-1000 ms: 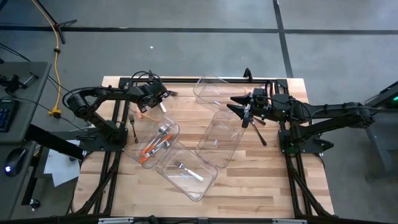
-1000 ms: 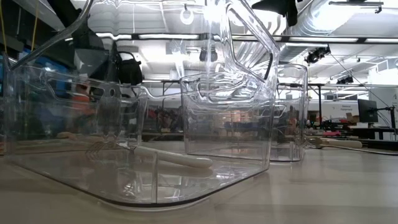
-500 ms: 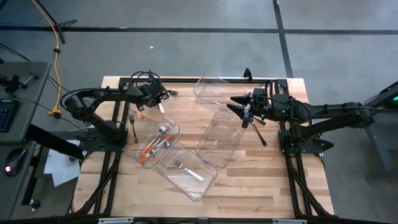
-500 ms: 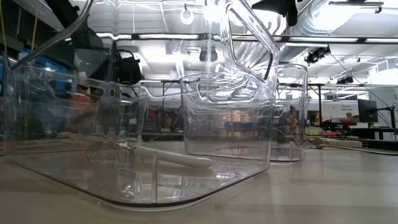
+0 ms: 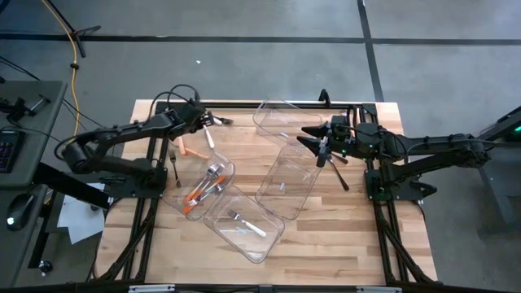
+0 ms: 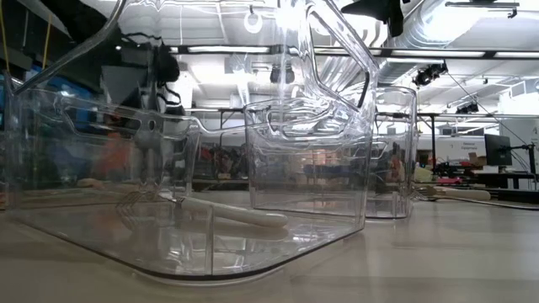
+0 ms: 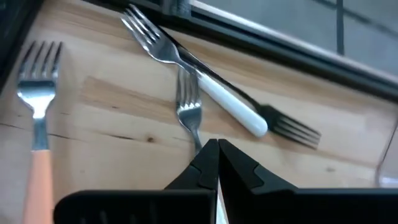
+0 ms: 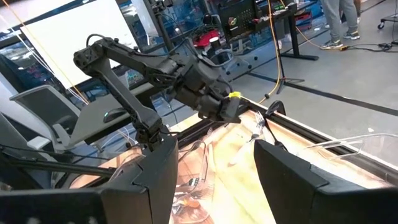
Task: Sort silverware by color (type)
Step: Put the white fork into the bottom transparent bin
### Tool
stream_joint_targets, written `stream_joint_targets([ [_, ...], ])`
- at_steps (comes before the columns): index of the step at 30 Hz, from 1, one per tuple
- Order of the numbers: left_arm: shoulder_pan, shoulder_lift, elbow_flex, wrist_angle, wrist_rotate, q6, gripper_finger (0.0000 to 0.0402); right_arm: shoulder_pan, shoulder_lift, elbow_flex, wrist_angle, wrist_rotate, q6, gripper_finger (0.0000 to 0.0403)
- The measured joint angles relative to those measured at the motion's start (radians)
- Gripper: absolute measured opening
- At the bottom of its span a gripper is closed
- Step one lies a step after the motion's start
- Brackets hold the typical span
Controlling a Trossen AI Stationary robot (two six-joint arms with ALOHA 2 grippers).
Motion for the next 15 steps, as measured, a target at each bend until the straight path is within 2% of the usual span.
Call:
stream_joint_targets([
  [7, 0.005, 0.07, -0.012, 0.11, 0.042, -0.024, 0.0011, 0.0, 0.013, 0.0, 0.002, 0.0, 0.003, 0.0195],
  [11, 0.005, 0.14, -0.012, 0.178, 0.061, -0.012, 0.0042, 0.0, 0.033, 0.0, 0.0, 0.0, 0.036, 0.0195],
  [15, 0.008, 0.194, -0.012, 0.173, 0.044, -0.038, 0.0083, 0.0, 0.051, 0.0, -0.011, -0.016, 0.055, 0.0195],
])
